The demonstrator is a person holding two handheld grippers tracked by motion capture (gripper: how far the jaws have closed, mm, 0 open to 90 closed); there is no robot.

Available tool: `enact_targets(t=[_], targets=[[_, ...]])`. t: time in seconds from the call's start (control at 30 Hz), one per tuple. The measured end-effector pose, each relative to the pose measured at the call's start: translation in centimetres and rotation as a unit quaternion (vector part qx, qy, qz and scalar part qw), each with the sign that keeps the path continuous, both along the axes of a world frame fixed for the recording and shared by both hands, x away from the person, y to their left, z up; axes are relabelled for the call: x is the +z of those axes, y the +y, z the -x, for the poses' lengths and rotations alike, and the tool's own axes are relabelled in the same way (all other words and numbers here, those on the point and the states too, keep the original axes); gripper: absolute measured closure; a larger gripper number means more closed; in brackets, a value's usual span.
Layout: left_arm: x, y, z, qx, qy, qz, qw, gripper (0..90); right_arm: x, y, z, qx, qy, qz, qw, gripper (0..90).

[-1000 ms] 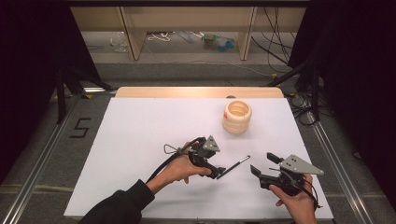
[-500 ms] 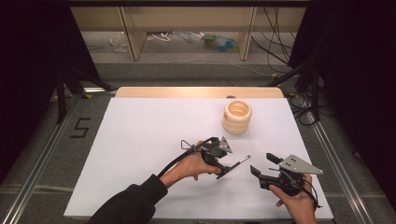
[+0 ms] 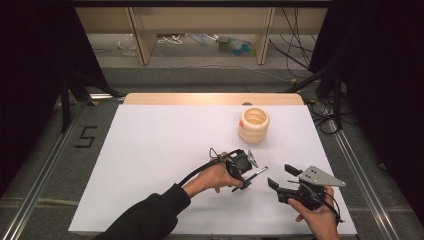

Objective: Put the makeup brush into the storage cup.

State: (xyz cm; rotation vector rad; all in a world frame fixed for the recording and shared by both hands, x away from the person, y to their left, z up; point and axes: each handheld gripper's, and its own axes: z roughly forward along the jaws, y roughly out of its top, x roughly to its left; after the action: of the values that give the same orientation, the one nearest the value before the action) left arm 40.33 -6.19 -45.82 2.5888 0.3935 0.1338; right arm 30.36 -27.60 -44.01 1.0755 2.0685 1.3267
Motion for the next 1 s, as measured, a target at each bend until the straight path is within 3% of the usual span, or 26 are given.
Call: enact_targets(t=[0.37, 0.47, 0.67, 1.0], targets=[[-0.7, -0.2, -0.8, 0.001, 0.03, -0.017, 0.9994, 67.3, -0.1, 0.1, 0.0, 0.003, 0.002, -0.007, 1.0, 24.9], [-0.7, -0.2, -0.8, 0.002, 0.03, -0.02, 0.9993, 68.6, -0.2, 0.2, -0.1, 0.006, -0.001, -0.014, 0.9999, 24.9], [-0.4, -0.9, -0.9, -0.006, 0.027, -0.046, 0.9986, 76.0, -0.1, 0.1, -0.1, 0.003, 0.002, -0.006, 1.0, 24.9], [-0.2, -1.5, -1.2, 0.005, 0.041, -0.065, 0.997, 78.9, -0.2, 0.3, -0.1, 0.008, 0.0, -0.014, 0.9999, 25.1]])
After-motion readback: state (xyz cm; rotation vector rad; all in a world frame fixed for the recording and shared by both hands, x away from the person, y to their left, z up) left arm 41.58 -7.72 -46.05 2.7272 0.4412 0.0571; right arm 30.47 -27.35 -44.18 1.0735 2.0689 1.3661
